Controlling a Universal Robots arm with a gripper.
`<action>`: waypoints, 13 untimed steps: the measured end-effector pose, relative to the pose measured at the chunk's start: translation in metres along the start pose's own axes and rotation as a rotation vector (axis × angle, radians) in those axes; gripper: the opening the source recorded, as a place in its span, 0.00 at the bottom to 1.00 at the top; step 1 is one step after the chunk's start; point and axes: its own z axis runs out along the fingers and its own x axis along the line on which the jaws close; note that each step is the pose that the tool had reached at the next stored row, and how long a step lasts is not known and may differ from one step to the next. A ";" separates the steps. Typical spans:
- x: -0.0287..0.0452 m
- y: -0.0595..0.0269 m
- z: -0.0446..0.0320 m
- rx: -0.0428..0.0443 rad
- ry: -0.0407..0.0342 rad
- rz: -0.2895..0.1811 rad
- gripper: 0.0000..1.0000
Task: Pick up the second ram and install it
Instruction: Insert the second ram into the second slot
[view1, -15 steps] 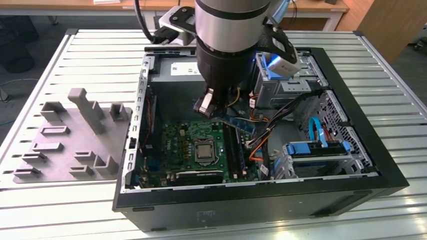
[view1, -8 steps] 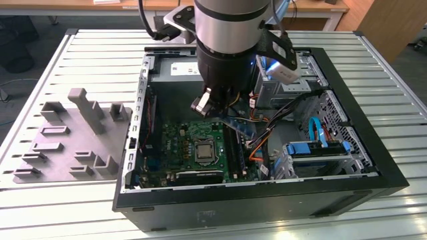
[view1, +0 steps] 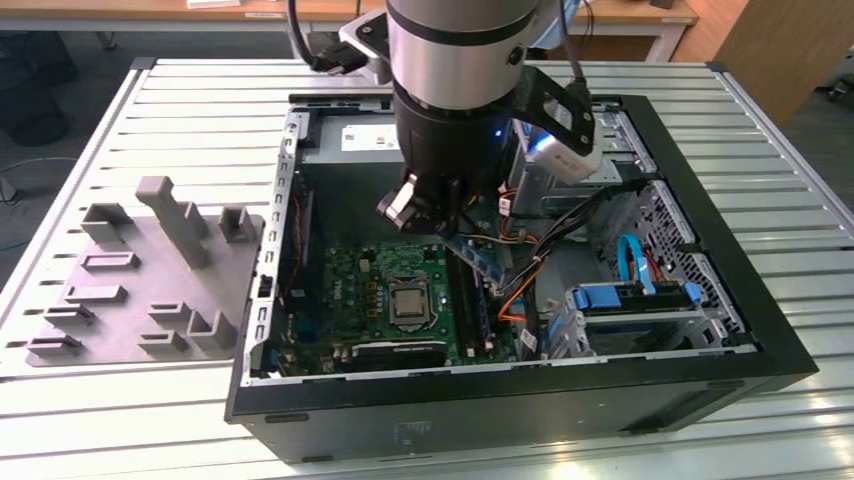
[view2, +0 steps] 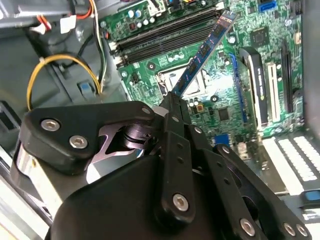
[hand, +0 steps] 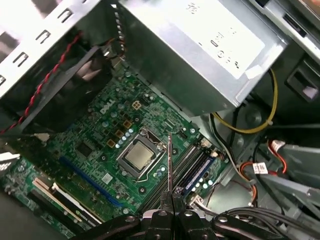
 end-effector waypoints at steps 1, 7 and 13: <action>0.0000 0.0000 0.0002 0.0021 -0.0010 0.018 0.12; 0.0002 -0.0001 0.0015 0.0152 -0.0072 0.126 0.12; 0.0003 -0.0002 0.0027 0.0284 -0.0133 0.234 0.12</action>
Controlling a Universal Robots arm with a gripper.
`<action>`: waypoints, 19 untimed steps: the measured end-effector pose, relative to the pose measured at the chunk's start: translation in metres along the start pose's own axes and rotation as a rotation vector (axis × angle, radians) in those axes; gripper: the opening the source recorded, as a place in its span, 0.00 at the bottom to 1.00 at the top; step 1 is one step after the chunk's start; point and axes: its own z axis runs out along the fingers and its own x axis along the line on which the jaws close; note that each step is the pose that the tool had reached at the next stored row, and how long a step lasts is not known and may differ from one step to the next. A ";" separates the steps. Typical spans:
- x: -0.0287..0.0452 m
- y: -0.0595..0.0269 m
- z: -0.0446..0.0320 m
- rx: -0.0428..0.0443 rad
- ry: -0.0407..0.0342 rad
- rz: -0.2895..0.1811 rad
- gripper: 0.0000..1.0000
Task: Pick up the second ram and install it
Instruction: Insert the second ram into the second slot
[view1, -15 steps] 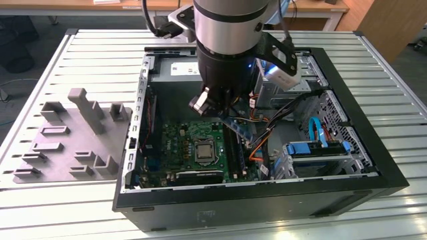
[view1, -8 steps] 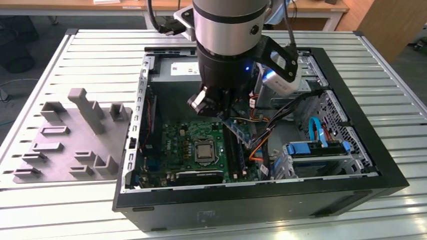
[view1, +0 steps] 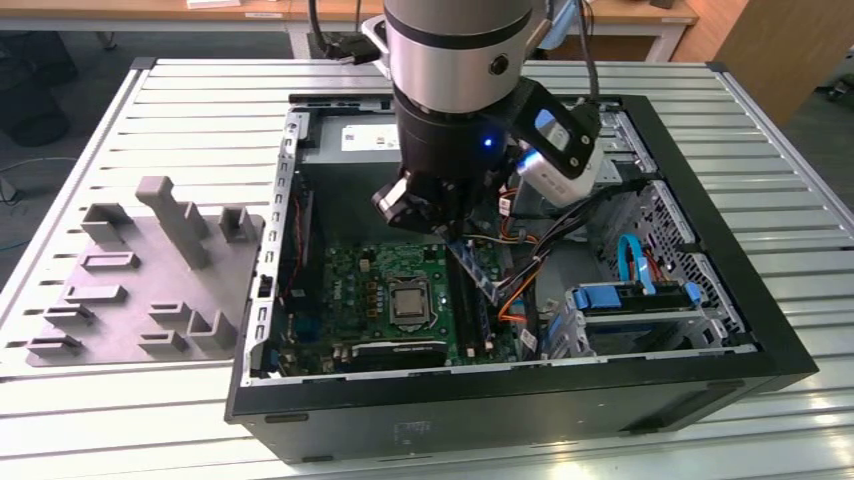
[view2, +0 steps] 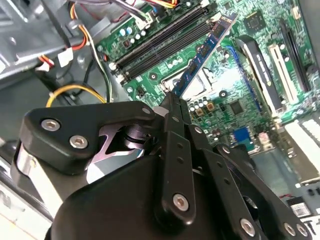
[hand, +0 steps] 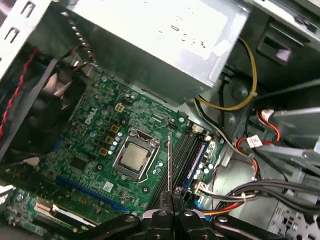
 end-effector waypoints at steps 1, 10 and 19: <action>0.0000 0.0000 0.0002 0.0022 -0.0010 0.018 0.12; 0.0003 -0.0001 0.0020 0.0219 -0.0102 0.180 0.12; 0.0005 -0.0002 0.0040 0.0416 -0.0194 0.342 0.12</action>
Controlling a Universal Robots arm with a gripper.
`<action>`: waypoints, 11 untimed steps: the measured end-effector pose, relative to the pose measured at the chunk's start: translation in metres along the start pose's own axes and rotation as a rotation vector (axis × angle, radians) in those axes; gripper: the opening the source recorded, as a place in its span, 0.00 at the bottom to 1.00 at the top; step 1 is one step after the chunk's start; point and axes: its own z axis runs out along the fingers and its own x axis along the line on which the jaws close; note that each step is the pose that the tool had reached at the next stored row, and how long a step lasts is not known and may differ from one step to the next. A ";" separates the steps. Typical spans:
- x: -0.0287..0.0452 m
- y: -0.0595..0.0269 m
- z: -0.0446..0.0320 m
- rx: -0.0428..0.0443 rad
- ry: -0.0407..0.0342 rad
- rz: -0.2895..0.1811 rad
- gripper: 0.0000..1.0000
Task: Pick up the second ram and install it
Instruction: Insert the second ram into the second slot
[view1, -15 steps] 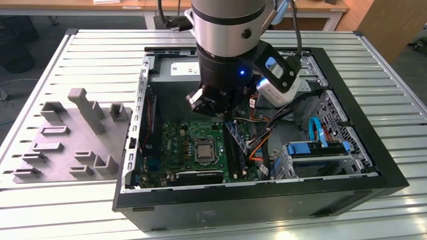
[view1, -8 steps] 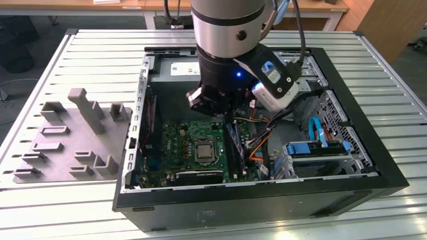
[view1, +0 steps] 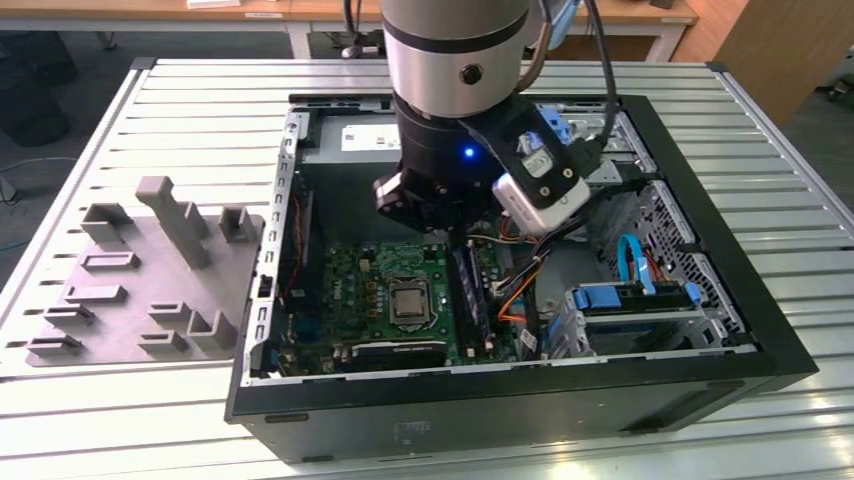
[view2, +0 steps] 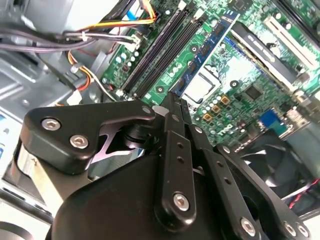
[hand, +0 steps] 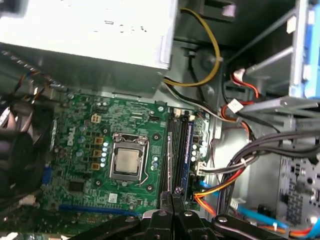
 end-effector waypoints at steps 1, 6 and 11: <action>0.0001 0.0000 0.0004 0.0023 -0.0011 0.019 0.12; 0.0003 -0.0001 0.0022 0.0094 -0.0043 0.076 0.12; 0.0003 -0.0001 0.0024 0.0090 0.0013 0.078 0.12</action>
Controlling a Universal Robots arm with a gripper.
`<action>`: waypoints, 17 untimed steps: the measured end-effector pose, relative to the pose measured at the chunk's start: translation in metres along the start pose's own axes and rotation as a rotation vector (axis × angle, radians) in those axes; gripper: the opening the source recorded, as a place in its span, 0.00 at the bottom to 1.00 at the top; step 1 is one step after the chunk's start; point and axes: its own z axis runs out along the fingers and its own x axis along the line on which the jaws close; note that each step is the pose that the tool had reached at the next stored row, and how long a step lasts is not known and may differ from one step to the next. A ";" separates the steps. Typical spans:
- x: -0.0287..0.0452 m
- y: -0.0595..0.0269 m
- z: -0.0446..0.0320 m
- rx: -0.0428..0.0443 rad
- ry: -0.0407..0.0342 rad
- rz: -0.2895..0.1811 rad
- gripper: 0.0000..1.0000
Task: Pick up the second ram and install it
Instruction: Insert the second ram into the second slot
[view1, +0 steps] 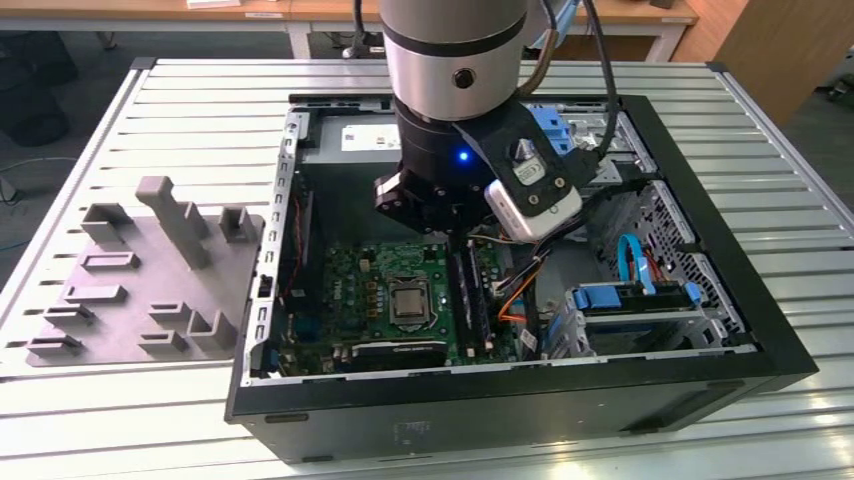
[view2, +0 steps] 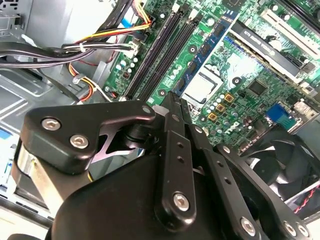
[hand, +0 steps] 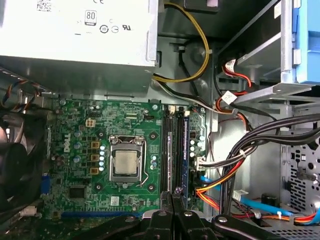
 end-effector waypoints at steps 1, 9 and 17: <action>0.0000 0.0000 0.0002 -0.0003 0.0138 0.001 0.12; -0.0006 -0.0001 0.0011 -0.0014 0.1216 0.007 0.12; -0.0039 0.0017 0.0023 -0.0016 0.1238 0.007 0.12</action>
